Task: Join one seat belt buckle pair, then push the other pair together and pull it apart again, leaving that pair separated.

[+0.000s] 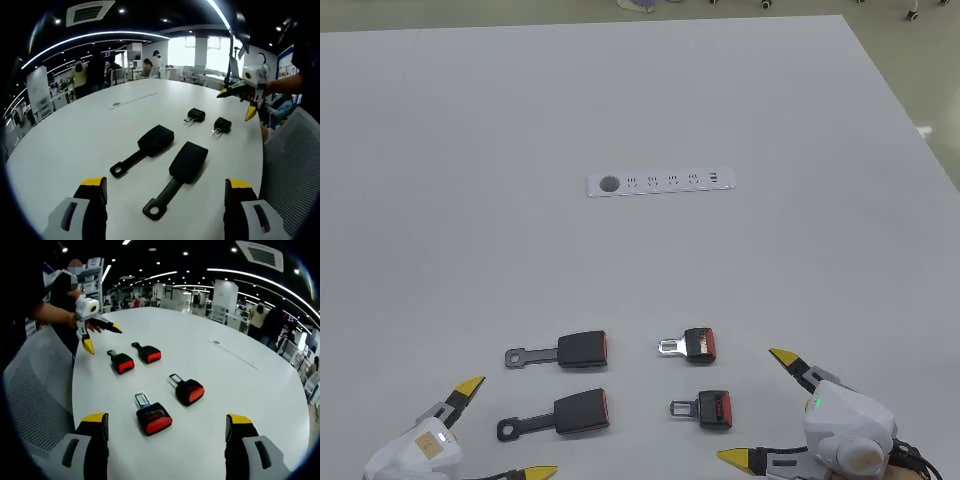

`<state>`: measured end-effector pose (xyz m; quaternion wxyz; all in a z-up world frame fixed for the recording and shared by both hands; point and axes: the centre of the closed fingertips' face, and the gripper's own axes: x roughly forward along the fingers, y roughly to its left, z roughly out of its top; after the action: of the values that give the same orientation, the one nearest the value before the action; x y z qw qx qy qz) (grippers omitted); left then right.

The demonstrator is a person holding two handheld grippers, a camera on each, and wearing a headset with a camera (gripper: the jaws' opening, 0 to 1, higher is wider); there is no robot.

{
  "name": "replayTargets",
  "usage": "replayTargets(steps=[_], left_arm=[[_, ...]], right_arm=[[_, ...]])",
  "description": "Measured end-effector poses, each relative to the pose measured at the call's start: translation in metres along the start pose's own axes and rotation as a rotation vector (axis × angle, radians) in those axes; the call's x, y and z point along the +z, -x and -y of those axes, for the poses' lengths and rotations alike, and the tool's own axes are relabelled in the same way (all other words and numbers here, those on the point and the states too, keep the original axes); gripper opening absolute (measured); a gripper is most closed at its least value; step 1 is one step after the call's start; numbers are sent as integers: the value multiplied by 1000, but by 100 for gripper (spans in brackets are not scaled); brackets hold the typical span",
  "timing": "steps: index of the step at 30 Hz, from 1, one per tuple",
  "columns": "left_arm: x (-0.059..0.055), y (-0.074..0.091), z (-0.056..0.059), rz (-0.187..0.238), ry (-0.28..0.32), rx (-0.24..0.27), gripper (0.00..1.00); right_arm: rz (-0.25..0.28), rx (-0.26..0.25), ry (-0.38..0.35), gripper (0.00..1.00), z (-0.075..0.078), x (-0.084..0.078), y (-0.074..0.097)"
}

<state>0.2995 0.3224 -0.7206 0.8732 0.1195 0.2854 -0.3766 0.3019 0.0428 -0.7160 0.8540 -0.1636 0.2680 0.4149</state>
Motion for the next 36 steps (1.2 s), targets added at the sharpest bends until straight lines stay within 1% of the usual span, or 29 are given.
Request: replayTargets(steps=[9,25,36], left_arm=[[2,0,1,8,-6,-2,99],[2,0,1,8,-8,-3,99],[2,-1,0,21,-8,-4,99]], right_arm=[[3,-1,6,98,0,0,1],[6,-4,10,98,1,1,2],[12,-4,14,98,1,3,2]])
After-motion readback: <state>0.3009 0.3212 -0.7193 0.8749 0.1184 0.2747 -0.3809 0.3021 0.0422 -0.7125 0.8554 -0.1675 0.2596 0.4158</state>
